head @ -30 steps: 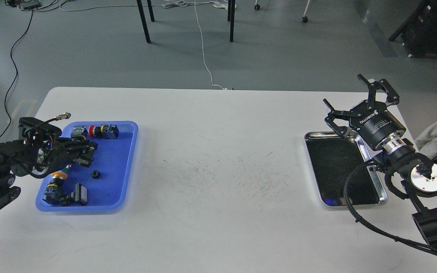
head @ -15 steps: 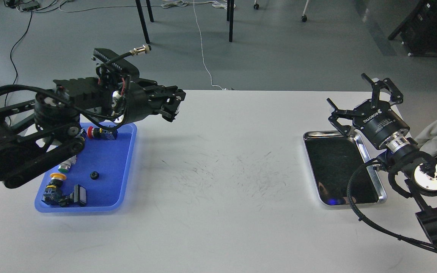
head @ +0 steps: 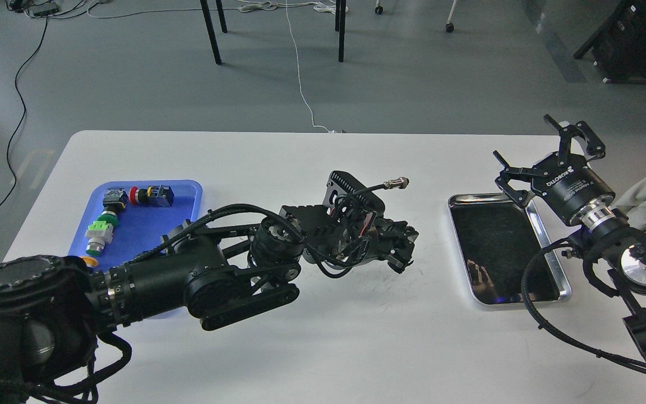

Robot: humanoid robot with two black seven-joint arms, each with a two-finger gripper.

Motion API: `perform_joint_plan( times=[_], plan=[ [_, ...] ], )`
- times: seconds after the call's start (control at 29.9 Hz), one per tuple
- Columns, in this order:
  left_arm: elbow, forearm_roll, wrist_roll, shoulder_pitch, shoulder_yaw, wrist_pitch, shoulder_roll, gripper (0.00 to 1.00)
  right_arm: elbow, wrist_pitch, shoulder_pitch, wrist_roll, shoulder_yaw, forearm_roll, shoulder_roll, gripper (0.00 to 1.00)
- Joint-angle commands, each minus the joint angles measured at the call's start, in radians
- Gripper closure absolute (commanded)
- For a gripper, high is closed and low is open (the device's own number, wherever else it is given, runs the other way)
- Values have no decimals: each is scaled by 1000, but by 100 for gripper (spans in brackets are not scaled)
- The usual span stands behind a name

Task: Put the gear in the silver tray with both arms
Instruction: 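Lift the gear with the left gripper and carry it toward table center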

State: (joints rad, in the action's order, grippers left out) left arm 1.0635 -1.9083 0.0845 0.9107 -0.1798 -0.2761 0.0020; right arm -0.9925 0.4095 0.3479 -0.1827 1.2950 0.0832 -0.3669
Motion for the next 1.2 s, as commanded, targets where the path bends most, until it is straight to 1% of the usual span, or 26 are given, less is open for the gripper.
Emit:
perform_joint_plan(
  times=[0.0,0.07,0.3,0.47,0.87,0.94,1.17],
  plan=[
    [-57,0,0,-10,0,12,-2,94,-2,0,3,0,1,0,-6,1],
    [-62,2,1,-12,0,26,-2,94,-3,0,5,0,1,1,-10,1],
    [-65,2,3,-79,10,75,-2,93,-8,-4,2,0,-2,1,-12,1],
    [-65,2,3,-127,11,89,-2,93,-2,-3,0,0,-5,1,-6,1],
    [-60,0,3,-144,11,109,-2,90,-2,-3,0,2,-3,1,-6,1],
    [-56,-2,3,-150,11,109,-2,88,-2,-3,0,2,-3,1,-6,1],
    [-50,-8,3,-154,11,121,-2,71,-2,-3,0,2,-5,1,-6,1]
  ],
)
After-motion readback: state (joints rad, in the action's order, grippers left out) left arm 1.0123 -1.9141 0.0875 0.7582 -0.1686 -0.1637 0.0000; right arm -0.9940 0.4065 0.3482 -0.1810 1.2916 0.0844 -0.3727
